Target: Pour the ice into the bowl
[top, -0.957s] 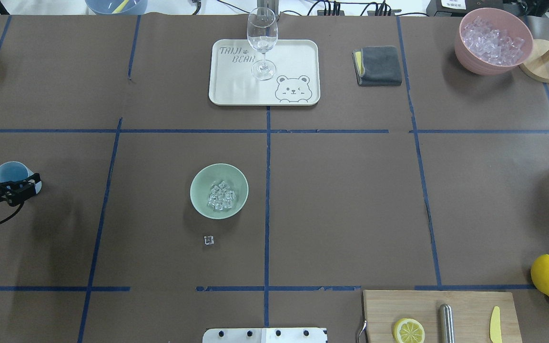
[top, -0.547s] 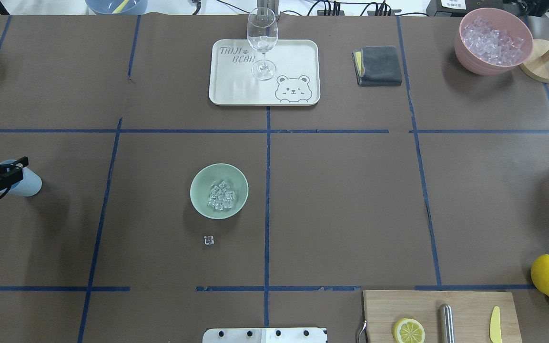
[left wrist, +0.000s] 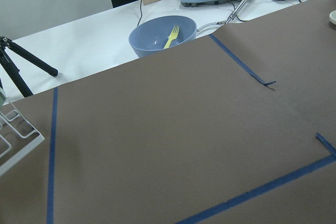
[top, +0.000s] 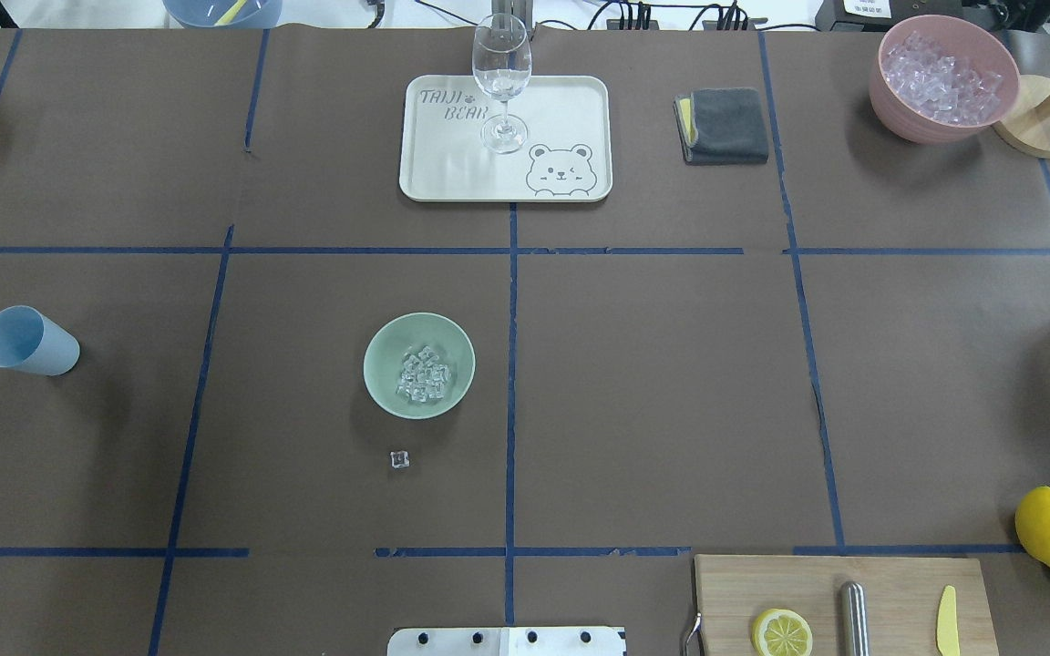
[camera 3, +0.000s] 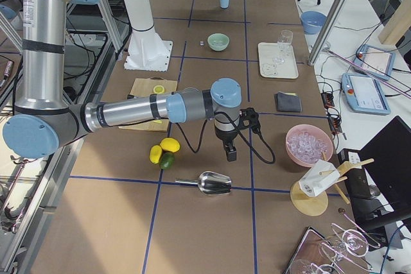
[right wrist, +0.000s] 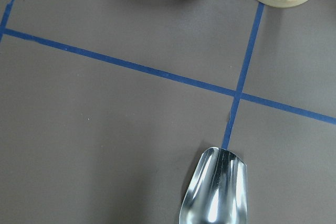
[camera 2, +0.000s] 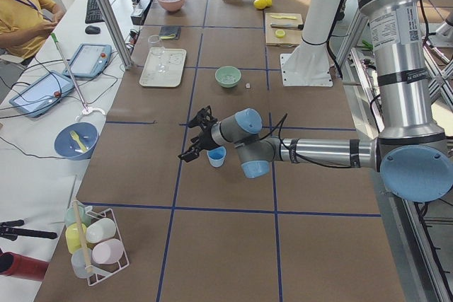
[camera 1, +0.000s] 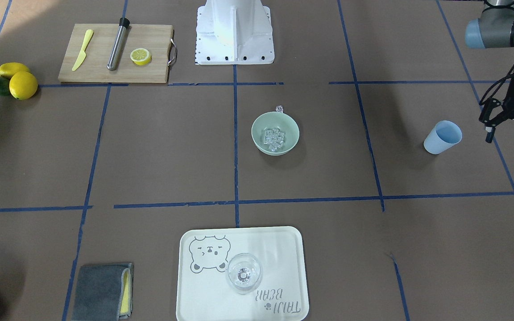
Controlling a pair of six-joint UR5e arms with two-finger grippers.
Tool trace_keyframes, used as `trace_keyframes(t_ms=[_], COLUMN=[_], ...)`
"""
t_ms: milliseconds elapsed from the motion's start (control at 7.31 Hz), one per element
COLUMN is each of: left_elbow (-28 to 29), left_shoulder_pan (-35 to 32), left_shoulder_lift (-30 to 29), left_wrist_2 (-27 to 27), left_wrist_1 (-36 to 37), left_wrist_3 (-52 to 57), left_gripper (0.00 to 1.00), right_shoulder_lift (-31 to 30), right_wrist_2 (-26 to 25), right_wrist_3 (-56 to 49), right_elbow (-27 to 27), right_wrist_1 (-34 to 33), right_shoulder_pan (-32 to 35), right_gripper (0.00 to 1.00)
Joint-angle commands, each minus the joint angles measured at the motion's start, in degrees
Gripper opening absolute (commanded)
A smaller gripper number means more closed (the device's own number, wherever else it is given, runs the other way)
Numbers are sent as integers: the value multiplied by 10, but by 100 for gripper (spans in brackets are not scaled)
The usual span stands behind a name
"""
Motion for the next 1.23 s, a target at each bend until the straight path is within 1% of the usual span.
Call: trace_keyframes(t_ms=[0,137,273,410,547,684,820,957,1094], left_elbow=[-37,-36,-36,-29,-23,-23,-9,8,9], left_shoulder_pan=[-103,-168,-207,-210,-214,-253,-280,-281,-281], left_shoulder_lift=[-28,-52,-69,-71,-73,-85,-74,-48,-44], left_wrist_2=[-80,-145,-209,-217,-219,-224,-290,-378,-387], left_wrist_1=[155,231,347,422,501,577,599,607,609], left_wrist_3=[151,201,205,222,243,284,297,296,294], left_gripper=[100,100,100,100,100,100,100,100,100], right_shoulder_lift=[3,12,17,18,33,55,76,115,161], right_wrist_2=[6,8,9,15,30,35,35,31,31], right_wrist_3=[13,12,13,15,42,77,113,158,170], right_elbow=[13,12,20,28,33,44,52,57,57], right_wrist_1=[0,0,-1,-1,-1,-1,-1,-1,-1], right_shoulder_pan=[-1,-1,-4,-16,-29,-60,-87,-124,-170], right_gripper=[100,100,100,100,100,100,100,100,100])
